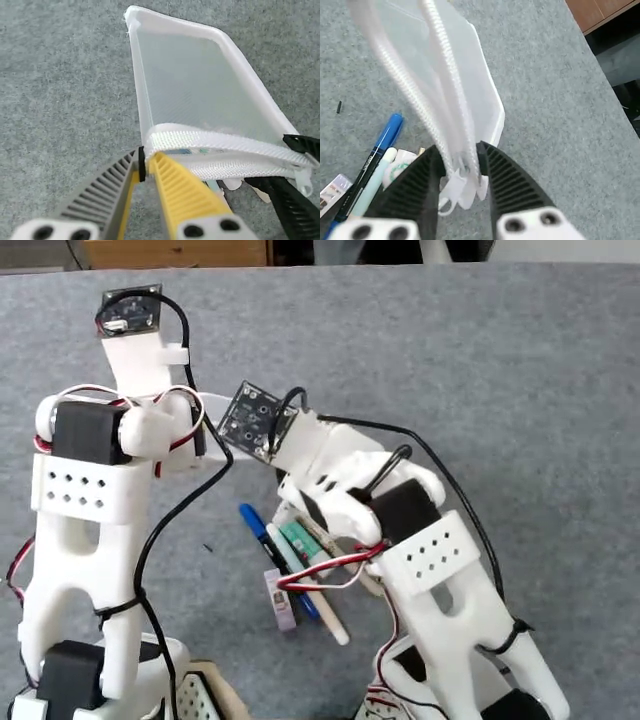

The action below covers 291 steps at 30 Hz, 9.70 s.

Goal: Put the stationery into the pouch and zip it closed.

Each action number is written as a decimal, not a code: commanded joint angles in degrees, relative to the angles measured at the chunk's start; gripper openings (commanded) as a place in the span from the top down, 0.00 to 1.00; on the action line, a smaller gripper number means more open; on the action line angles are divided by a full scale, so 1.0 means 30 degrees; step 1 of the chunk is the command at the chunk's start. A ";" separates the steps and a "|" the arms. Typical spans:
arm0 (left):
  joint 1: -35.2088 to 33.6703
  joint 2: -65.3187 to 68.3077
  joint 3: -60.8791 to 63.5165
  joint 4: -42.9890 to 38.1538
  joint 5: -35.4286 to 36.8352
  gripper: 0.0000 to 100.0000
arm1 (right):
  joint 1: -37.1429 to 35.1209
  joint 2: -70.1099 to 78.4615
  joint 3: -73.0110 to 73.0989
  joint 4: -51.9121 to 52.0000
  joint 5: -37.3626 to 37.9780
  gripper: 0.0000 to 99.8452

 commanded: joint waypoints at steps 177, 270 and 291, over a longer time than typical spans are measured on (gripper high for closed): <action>-0.4821 -0.6652 0.3648 0.0117 -0.2081 0.97 | 0.6212 -0.1802 -0.7604 0.8733 -0.6388 0.48; -1.2703 -0.3956 0.8806 0.0059 -0.2755 0.97 | -0.0088 1.2908 -0.0542 0.2256 -0.6476 0.58; -1.2674 -0.3956 0.8747 0.0059 -0.2755 0.97 | -0.0059 1.9062 -0.4293 0.1524 -0.6476 0.62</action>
